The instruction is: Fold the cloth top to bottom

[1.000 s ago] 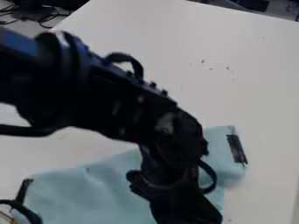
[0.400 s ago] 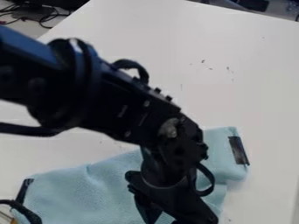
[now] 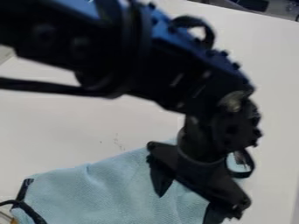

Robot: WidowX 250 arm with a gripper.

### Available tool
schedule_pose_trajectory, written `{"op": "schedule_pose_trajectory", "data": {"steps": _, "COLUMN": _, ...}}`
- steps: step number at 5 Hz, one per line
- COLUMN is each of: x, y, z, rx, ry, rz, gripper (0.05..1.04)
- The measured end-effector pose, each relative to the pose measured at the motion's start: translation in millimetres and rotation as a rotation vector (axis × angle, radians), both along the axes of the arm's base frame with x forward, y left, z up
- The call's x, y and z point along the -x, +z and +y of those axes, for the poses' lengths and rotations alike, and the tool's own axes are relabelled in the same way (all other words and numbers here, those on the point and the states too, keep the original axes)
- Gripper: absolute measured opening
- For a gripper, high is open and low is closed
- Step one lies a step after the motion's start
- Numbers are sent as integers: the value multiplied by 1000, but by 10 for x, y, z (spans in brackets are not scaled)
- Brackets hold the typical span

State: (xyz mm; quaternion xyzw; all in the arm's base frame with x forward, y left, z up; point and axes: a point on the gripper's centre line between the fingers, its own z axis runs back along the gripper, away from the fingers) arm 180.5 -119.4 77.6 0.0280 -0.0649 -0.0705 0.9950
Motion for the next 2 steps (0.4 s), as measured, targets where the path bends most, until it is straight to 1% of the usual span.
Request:
{"op": "schedule_pose_trajectory", "data": {"steps": 1, "x": -95, "y": 95, "z": -21, "rx": -28, "ry": 5, "rz": -21, "gripper": 1003}}
{"op": "schedule_pose_trajectory", "data": {"steps": 2, "x": -120, "y": 22, "z": -26, "rx": 3, "ry": 2, "rz": -19, "gripper": 1003}}
